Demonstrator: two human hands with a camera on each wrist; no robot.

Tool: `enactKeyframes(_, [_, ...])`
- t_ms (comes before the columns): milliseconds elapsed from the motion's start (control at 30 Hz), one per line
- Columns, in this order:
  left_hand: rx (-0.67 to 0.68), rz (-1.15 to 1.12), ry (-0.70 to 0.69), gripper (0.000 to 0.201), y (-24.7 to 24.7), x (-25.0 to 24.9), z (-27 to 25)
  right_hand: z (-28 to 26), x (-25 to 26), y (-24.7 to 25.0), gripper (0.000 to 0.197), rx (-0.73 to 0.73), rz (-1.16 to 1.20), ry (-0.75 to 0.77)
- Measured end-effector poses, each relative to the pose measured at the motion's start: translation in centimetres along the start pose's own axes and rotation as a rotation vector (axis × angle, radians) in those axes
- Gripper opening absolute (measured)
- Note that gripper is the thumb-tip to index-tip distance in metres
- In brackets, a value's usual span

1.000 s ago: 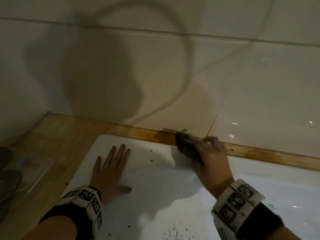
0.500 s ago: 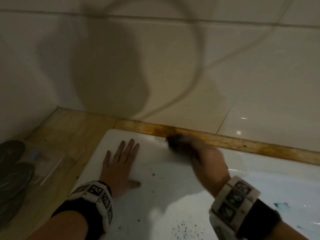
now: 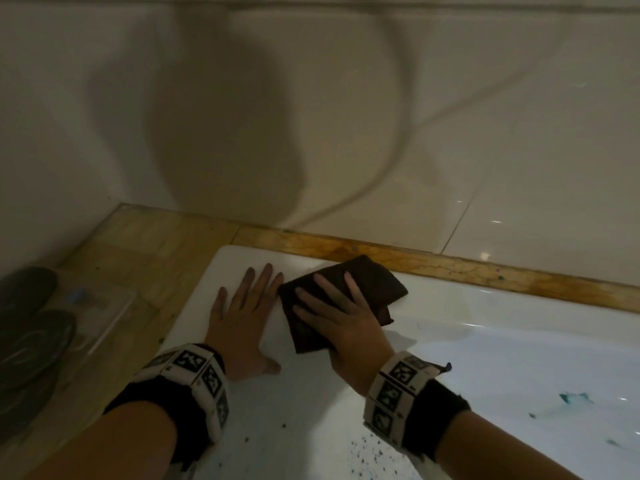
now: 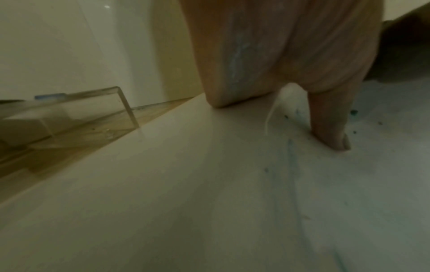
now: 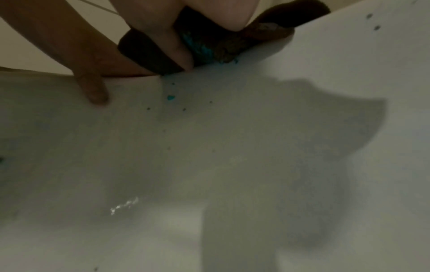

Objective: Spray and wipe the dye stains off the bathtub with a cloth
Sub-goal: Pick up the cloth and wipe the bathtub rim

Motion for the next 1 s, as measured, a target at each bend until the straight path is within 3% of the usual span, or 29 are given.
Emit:
enactKeyframes(100, [0.0,-0.013,-0.012,0.126,0.0,-0.3,-0.1,-1.0,1.0,-0.3,0.063,0.071,0.027,0.113])
enactKeyframes(200, [-0.001,-0.027,-0.015,0.125,0.0,-0.3,-0.1,-1.7,0.2,2.9,0.053,-0.08,0.134,0.126])
enactKeyframes(267, [-0.003,-0.036,-0.016,0.124,0.1,-0.3,-0.1,-1.4,-2.9,6.5,0.047,-0.297,0.275,-0.103])
enactKeyframes(333, [0.0,-0.051,-0.014,0.124,0.2,-0.3,0.0,-0.9,-6.2,8.4,0.054,-0.378,0.326,-0.397])
enactKeyframes(400, [-0.01,-0.052,-0.008,0.123,0.3,-0.2,0.0,1.2,-6.6,6.2,0.055,-0.15,0.356,-0.494])
enactKeyframes(500, [-0.018,-0.028,-0.003,0.121,0.3,-0.1,0.0,3.9,-3.6,1.5,0.063,0.223,0.155,-0.322])
enactKeyframes(833, [0.006,-0.033,0.009,0.122,0.2,0.4,0.1,-2.6,0.5,-0.4,0.058,0.425,0.002,0.055])
enactKeyframes(900, [0.001,-0.05,0.006,0.124,0.1,0.4,0.1,-3.2,1.0,2.0,0.053,0.31,0.012,0.14])
enactKeyframes(1000, [0.006,-0.071,0.001,0.123,0.0,0.4,0.2,-5.0,-2.8,7.4,0.029,-0.129,-0.023,0.004])
Point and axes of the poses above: each hand's wrist, its own z-axis towards the middle knuckle, its own y-axis out of the back of the hand, x = y × z, the point moved 10 cm from there along z, towards the middle knuckle, and after that the axes turned 8 degrees about y, right-handed, at the moved point
